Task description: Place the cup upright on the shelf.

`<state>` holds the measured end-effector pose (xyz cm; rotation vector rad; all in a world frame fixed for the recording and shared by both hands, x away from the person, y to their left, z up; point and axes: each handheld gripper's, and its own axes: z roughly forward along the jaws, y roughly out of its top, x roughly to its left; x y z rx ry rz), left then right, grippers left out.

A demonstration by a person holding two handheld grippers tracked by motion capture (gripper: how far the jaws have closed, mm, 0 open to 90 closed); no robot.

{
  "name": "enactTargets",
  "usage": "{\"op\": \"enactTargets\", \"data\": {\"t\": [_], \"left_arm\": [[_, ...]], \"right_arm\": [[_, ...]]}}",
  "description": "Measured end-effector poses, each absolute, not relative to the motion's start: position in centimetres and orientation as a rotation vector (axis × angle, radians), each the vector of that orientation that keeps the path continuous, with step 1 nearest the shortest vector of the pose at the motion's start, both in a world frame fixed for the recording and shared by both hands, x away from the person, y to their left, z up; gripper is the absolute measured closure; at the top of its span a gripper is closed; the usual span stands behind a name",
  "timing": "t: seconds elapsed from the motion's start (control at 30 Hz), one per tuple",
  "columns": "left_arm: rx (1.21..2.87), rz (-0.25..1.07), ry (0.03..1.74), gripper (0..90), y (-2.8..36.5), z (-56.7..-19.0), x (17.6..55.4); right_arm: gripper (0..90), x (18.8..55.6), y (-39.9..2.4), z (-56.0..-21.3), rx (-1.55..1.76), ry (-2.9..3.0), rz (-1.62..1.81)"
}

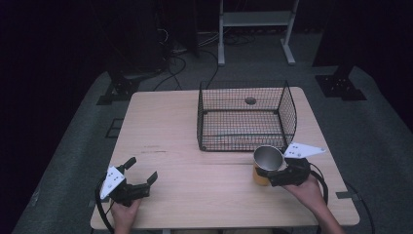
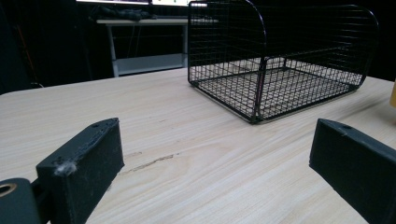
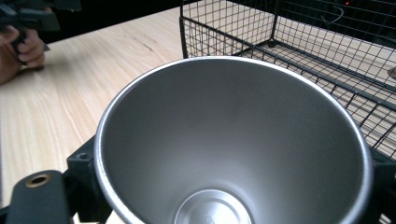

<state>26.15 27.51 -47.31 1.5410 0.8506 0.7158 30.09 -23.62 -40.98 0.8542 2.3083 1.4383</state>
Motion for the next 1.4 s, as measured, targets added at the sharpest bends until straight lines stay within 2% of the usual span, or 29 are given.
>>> {"op": "enactTargets", "data": {"t": [0.83,1.4], "left_arm": [[1.541,0.712,0.853,2.2,27.5,-47.3,26.2],[1.539,0.708,0.854,2.3,27.5,-47.3,26.2]], "right_arm": [[11.8,32.0,-24.8,-36.8,0.824,2.398,1.492],[11.7,34.7,-24.9,-32.7,0.801,2.421,1.525]]}}
